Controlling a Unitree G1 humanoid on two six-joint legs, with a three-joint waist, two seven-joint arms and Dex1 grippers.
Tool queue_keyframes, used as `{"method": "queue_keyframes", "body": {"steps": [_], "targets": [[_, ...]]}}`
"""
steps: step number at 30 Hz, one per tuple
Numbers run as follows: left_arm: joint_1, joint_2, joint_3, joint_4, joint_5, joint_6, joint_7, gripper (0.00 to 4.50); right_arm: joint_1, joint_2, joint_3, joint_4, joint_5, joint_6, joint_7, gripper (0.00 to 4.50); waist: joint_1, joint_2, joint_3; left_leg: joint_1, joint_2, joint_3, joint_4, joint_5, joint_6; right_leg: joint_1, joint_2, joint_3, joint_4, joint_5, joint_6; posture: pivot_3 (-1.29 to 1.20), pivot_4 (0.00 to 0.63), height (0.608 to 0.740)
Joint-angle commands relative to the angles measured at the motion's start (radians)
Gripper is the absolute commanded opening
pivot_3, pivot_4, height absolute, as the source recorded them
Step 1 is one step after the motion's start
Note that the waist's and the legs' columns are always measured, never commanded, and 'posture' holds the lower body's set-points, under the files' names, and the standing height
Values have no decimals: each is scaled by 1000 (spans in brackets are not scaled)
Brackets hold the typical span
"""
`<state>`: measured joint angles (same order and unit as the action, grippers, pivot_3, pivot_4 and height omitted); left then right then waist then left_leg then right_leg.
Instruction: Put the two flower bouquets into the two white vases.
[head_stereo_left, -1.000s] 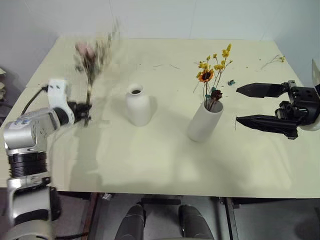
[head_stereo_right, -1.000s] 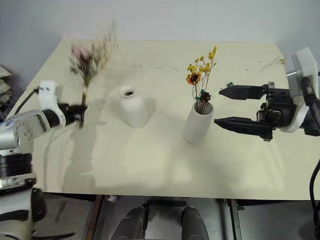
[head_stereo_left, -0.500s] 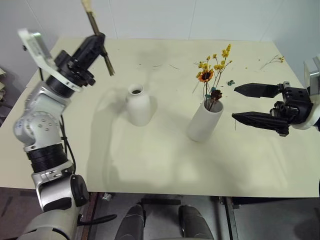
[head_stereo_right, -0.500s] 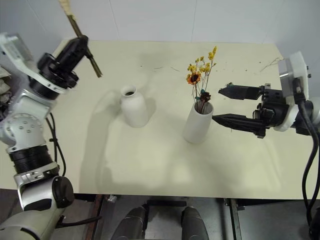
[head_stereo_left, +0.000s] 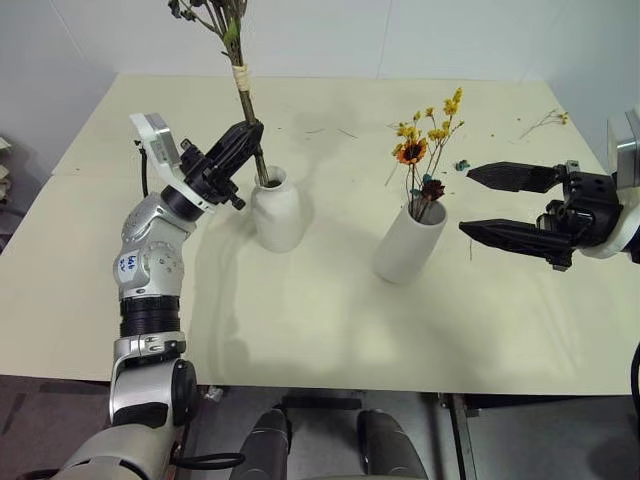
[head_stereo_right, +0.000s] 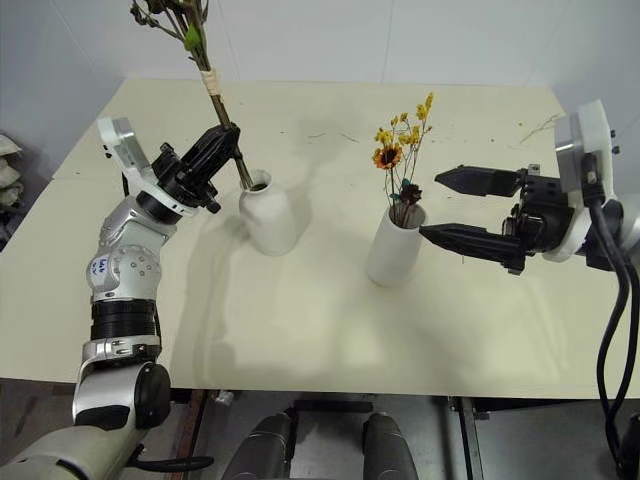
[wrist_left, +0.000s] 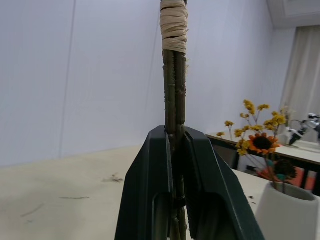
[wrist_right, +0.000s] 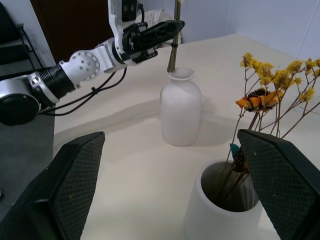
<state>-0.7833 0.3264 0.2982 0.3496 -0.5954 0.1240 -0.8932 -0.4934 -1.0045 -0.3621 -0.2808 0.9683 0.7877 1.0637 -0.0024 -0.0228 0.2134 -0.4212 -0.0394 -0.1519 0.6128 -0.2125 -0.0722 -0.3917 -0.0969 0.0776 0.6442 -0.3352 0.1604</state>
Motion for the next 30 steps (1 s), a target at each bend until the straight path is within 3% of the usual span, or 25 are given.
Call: {"method": "queue_keyframes", "body": {"steps": [1,8,21,30], "targets": [[-19,-18,5,62,18,-78,-3,43,7,-5,-57,-41,35,8,-27,4500,1,0,0,0,0,0,0,0,0,0,0,0,0,0,0,0,150,740],[-53,-70,-7,189,34,-208,-23,43,13,2,-64,-72,70,23,-76,4500,1,0,0,0,0,0,0,2,1,1,0,0,-1,3,1,0,150,740],[-127,17,-9,171,-7,-74,-97,43,55,21,-85,-103,89,11,-112,4500,1,0,0,0,0,0,0,2,2,0,0,1,-1,3,1,0,150,740],[-177,-9,2,216,-9,-74,-92,43,67,23,-94,-120,108,14,-134,4500,0,0,0,0,0,0,-1,2,2,0,0,1,-2,3,1,0,150,740]]}}
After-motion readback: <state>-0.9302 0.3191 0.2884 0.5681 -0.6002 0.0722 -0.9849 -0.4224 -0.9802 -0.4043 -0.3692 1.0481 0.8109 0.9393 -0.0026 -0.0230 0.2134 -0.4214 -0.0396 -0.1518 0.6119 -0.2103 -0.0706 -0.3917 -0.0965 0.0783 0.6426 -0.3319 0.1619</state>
